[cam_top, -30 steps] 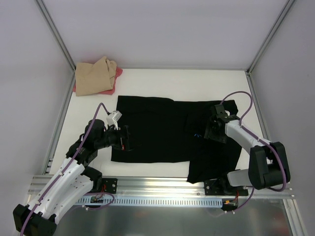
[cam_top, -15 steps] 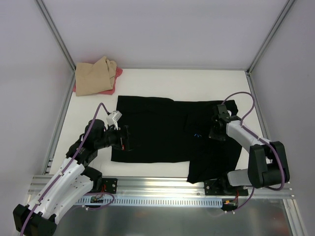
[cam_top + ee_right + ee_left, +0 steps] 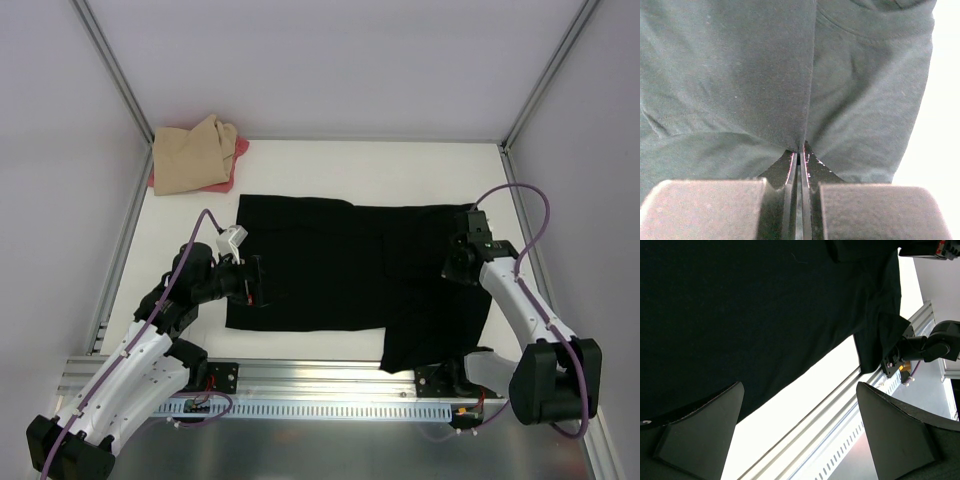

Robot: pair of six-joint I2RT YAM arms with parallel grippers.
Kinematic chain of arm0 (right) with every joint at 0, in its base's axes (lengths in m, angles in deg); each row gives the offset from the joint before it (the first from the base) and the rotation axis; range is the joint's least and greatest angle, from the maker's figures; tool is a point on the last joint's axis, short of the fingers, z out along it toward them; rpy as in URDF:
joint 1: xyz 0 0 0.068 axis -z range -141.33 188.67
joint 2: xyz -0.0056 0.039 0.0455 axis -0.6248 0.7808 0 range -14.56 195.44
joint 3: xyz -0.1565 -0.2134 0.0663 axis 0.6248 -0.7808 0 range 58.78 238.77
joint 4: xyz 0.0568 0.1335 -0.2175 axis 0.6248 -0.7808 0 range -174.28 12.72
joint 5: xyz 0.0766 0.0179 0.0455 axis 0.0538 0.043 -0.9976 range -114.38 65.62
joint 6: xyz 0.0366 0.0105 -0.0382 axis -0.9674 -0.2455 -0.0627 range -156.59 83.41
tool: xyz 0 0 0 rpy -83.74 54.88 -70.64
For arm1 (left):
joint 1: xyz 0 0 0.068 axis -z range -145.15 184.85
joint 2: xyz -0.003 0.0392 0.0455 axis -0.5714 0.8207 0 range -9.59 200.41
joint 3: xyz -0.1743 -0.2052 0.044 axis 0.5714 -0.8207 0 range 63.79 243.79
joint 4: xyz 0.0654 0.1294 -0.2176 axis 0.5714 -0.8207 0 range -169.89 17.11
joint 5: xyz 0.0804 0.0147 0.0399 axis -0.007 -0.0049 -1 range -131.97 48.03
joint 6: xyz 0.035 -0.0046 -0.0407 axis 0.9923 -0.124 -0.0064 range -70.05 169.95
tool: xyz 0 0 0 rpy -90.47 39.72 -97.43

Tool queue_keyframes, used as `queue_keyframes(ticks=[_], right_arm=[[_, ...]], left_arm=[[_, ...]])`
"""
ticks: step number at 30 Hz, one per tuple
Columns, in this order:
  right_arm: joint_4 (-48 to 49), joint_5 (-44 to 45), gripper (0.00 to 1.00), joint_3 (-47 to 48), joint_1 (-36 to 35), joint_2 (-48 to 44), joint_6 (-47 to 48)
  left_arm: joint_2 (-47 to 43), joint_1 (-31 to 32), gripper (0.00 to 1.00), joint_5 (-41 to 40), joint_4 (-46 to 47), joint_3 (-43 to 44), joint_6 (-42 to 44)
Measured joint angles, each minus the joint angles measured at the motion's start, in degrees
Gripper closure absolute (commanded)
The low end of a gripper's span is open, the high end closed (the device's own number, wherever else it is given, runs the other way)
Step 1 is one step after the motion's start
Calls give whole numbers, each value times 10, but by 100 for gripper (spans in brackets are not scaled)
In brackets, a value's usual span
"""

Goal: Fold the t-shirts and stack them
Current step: Fold the flattened tshirt in 1/3 of the way

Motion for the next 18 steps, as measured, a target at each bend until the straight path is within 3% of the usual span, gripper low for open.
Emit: queue_keyframes(ticks=[2,3,4,5,18], right_arm=[[-16,2,100,2,5,-8,2],[-23,4,75,3,6,-11,3],[-31,7,7,6,6,-13,1],[-39,11,1,9,6,-14,-2],[-118,43,0,85,10,-65,7]], left_arm=[[0,0,1,0,0,0,0],[0,0,1,0,0,0,0],[0,0,1,0,0,0,0],[0,0,1,0,0,0,0],[2,0,1,0,0,0,0]])
